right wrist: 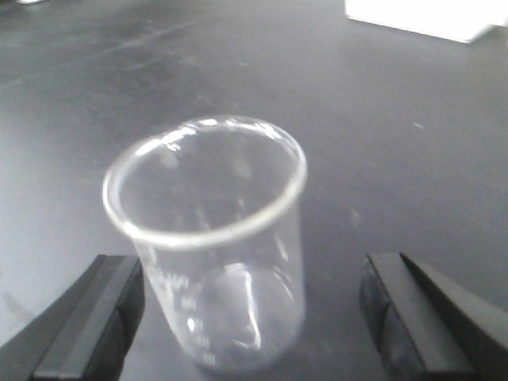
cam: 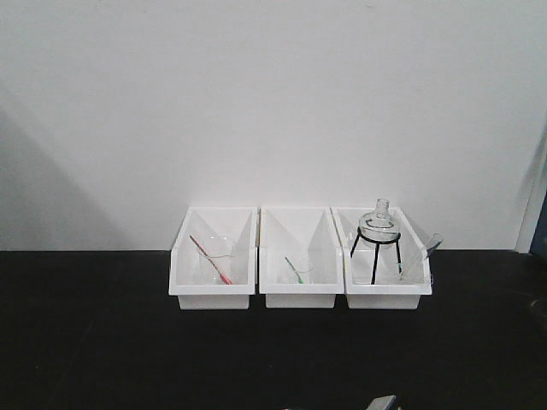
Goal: Pick beaker and place in left cabinet
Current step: 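Close the right gripper on the clear glass beaker and lift it, then withdraw the right gripper holding the beaker away from the bins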
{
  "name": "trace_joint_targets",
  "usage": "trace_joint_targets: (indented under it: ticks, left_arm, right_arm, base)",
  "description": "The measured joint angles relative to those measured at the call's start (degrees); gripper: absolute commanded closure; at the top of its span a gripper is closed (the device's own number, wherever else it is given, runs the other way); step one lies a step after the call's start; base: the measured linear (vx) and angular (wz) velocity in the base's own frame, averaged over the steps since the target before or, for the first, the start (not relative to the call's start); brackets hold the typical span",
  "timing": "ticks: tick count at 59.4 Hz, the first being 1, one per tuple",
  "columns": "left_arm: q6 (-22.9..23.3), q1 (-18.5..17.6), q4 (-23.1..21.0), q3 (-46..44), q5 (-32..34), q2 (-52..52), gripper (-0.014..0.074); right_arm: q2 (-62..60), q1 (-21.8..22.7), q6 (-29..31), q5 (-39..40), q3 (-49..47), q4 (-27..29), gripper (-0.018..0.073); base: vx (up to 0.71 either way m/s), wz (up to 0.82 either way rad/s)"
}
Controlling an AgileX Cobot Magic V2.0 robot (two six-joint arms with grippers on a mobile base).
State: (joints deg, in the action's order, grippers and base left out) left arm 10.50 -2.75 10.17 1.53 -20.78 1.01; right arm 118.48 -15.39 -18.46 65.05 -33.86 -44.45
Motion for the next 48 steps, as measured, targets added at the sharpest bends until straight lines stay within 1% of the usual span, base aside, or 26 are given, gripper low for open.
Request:
trace_joint_targets:
  ticks: [9, 18, 28, 33, 37, 41, 42, 47, 48]
  left_arm:
    - [0.00, 0.00, 0.00, 0.00, 0.00, 0.00, 0.0593]
    - [0.00, 0.00, 0.00, 0.00, 0.00, 0.00, 0.0593]
    - [0.00, 0.00, 0.00, 0.00, 0.00, 0.00, 0.0593]
    - [0.00, 0.00, 0.00, 0.00, 0.00, 0.00, 0.0593]
    - [0.00, 0.00, 0.00, 0.00, 0.00, 0.00, 0.0593]
    - [0.00, 0.00, 0.00, 0.00, 0.00, 0.00, 0.0593]
    - [0.00, 0.00, 0.00, 0.00, 0.00, 0.00, 0.0593]
    - [0.00, 0.00, 0.00, 0.00, 0.00, 0.00, 0.0593]
    - [0.00, 0.00, 0.00, 0.00, 0.00, 0.00, 0.0593]
  right_arm:
    - [1.75, 0.00, -1.72, 0.00, -3.04, -1.54, -0.0034]
    - [2.91, 0.00, -1.96, 0.00, -5.72, -2.93, -0.0034]
    - [4.62, -1.57, -2.35, 0.00, -9.55, -3.11, -0.0031]
    - [5.69, -2.84, -2.52, 0.00, -11.20, -3.11, -0.0012]
    - [6.28, -3.79, -2.52, 0.00, -12.19, -2.81, 0.0038]
    - [6.64, -4.65, -2.52, 0.00, -12.61, -2.20, 0.0129]
    - [6.63, -4.90, -2.52, 0.00, -12.61, -1.69, 0.0183]
    - [6.63, -5.23, -2.62, 0.00, -12.61, -0.57, 0.0341]
    - [6.63, -5.23, -2.67, 0.00, -12.61, -0.32, 0.0393]
  base:
    - [0.00, 0.00]
    - [0.00, 0.00]
    - [0.00, 0.00]
    - [0.00, 0.00]
    - [0.00, 0.00]
    - [0.00, 0.00]
    - [0.00, 0.00]
    - [0.00, 0.00]
    - [0.00, 0.00]
